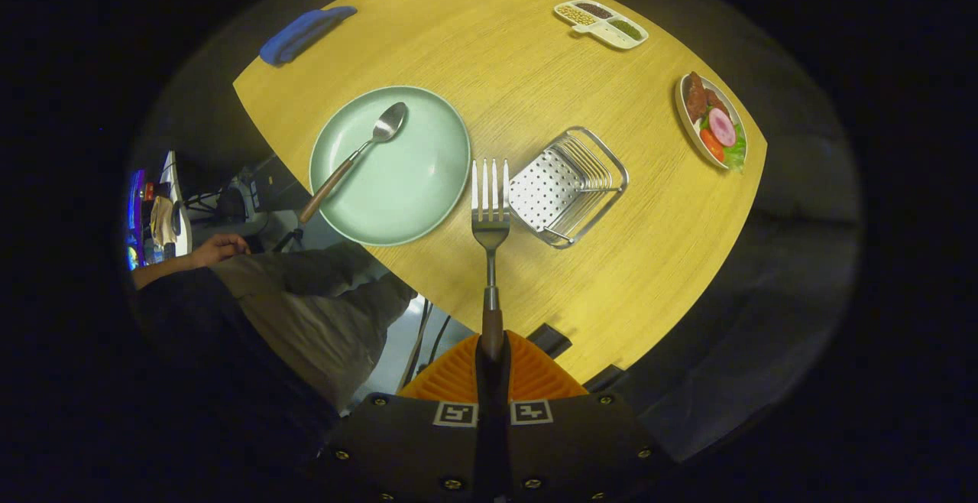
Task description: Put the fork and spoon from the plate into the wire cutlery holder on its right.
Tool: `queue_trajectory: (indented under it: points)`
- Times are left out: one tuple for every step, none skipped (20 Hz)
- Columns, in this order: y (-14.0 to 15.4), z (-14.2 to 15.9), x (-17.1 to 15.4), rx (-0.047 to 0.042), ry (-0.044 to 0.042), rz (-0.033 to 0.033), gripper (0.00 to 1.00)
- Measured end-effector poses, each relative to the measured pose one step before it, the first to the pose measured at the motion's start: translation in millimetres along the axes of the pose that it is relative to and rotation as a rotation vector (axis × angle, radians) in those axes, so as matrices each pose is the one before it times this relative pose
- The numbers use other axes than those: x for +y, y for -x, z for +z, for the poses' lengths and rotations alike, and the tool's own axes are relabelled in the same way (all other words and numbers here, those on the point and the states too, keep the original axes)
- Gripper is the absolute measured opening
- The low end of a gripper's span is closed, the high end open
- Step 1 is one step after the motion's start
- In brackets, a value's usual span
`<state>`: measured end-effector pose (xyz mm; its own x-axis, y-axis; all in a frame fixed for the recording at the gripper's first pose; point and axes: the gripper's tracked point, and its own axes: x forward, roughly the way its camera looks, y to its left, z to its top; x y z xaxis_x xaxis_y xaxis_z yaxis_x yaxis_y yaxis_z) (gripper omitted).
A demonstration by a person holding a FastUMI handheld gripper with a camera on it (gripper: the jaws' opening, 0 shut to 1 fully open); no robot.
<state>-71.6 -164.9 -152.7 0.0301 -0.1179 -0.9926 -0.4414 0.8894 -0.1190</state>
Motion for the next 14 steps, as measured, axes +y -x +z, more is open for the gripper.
queue_trajectory:
  points:
    - [5.27, -4.49, -9.74, 0.03150, 0.00340, -0.01392, 0.01]
    - [3.49, -3.08, -8.21, 0.02312, 0.01201, -0.00759, 0.01]
    - [-2.56, -0.02, -5.20, 0.01342, 0.01163, -0.00048, 0.01]
    - [-0.75, 2.11, -8.56, 0.01930, -0.00063, -0.00371, 0.01]
    - [1.07, 0.63, -3.66, 0.01685, -0.00253, 0.00168, 0.01]
    - [-0.06, 2.61, -3.81, 0.01439, -0.00662, 0.00347, 0.01]
    - [-1.06, 2.14, -2.69, 0.00789, -0.00055, 0.00317, 0.01]
    - [-2.35, 1.44, -1.35, 0.00919, 0.00125, 0.00486, 0.01]
    - [1.18, 1.85, -0.94, 0.01092, 0.00329, 0.00370, 0.01]
    - [0.40, 2.40, -2.57, 0.00960, 0.00350, -0.00016, 0.01]
    - [-3.11, 1.24, -1.53, 0.01004, -0.00099, 0.00295, 0.01]
    - [-2.10, 2.23, -2.06, 0.00825, -0.00237, 0.00025, 0.01]
    - [-0.65, 3.55, -3.75, 0.01400, -0.00062, -0.00766, 0.01]
    - [-1.21, 3.04, -4.13, 0.01326, 0.00422, -0.01610, 0.01]
